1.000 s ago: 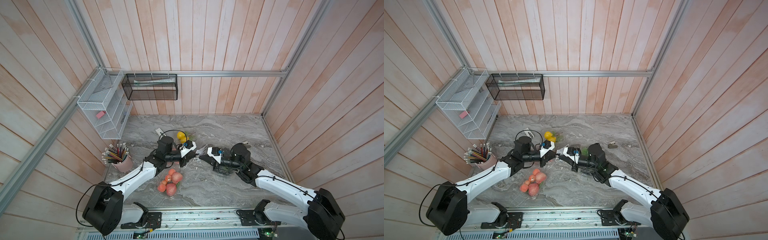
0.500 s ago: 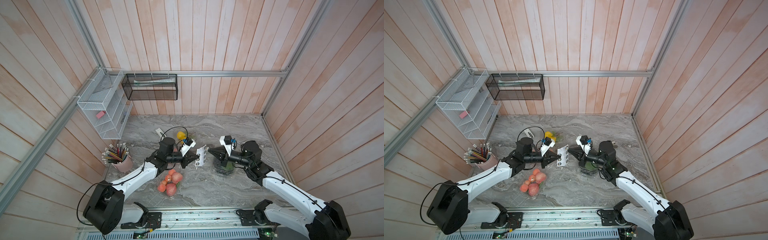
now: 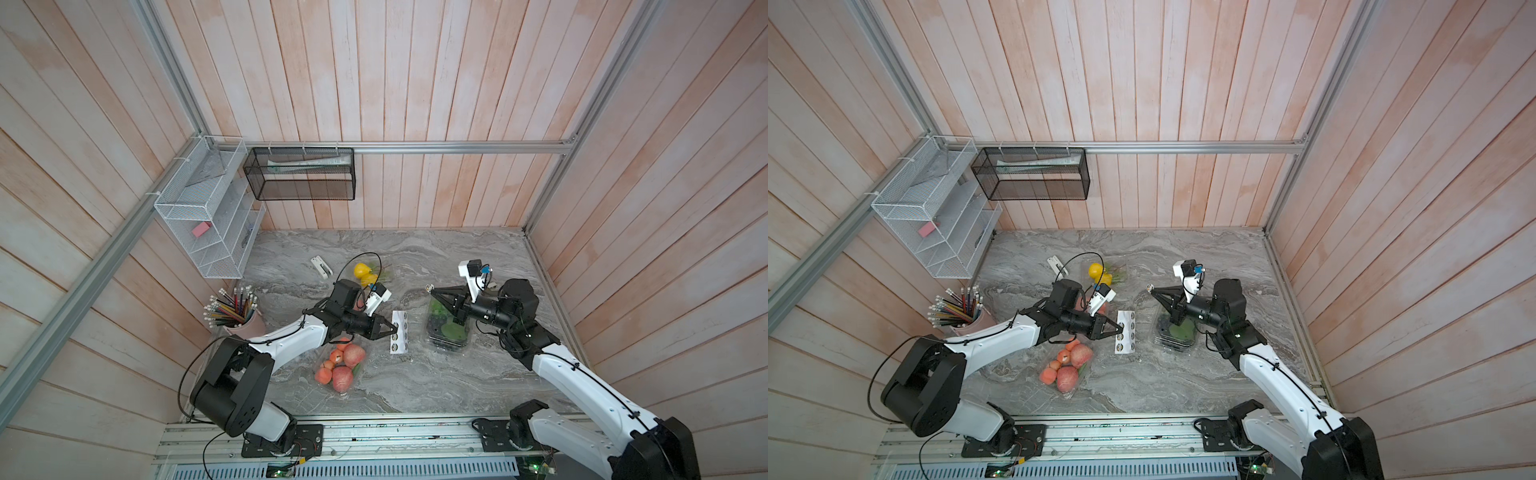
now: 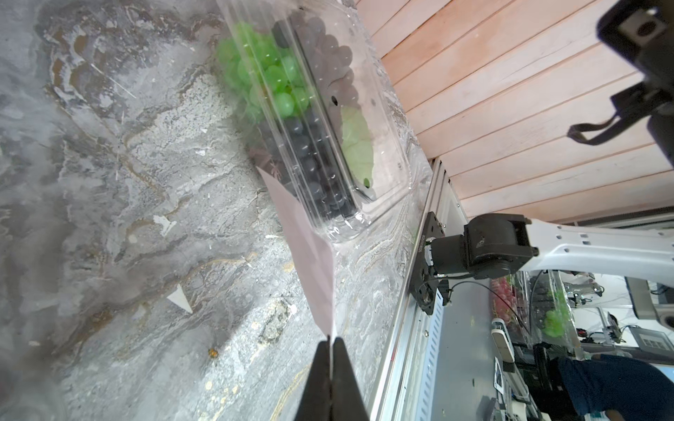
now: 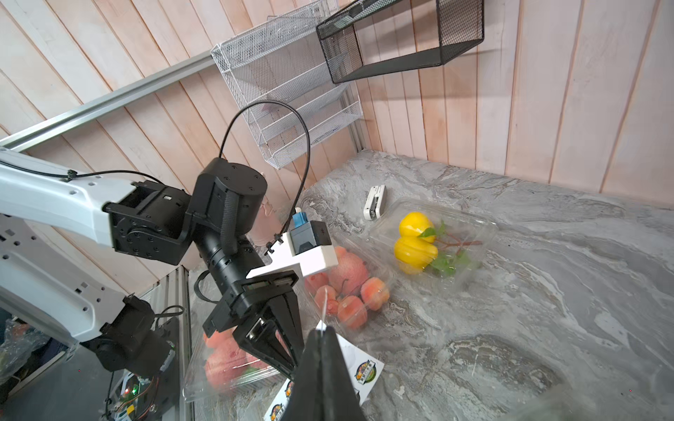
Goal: Label fruit boxes
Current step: Place the label sticker at the center of the board.
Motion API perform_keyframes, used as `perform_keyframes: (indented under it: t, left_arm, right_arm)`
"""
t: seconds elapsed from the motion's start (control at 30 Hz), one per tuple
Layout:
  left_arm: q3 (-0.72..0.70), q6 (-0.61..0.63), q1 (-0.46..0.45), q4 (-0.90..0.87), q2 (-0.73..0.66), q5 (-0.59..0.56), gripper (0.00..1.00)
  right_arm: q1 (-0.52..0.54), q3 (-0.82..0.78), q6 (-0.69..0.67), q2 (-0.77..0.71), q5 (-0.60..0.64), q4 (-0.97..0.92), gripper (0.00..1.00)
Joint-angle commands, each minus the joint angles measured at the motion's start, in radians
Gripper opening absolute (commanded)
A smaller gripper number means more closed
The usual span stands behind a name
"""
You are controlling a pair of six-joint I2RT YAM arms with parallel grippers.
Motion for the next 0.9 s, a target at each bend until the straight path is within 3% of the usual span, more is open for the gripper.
perform_keyframes:
  t: [0.0,0.37,0.77,0.87]
  left_arm:
    - [0.037,-0.02,-0.004,-0.062,0.02,-0.024,0.0]
    - [0.071,-0.017,-0.01,-0.098,0.124,-0.059,0.0]
    - [0.2,0.078,-0.011,-0.29,0.231,-0.252,0.04]
    - [0.221,0.091,-0.012,-0.315,0.244,-0.283,0.1]
  right_arm:
    - [-0.013,-0.021,0.034,-0.021,-0.019,-0.021,0.0]
    - [-0.02,-0.032,0.031,-0.036,-0.009,-0.057,0.0]
    - [-0.033,-0.03,0.048,-0.062,0.061,-0.138,0.0]
    - [-0.036,-0.031,0.048,-0.067,0.072,-0.152,0.0]
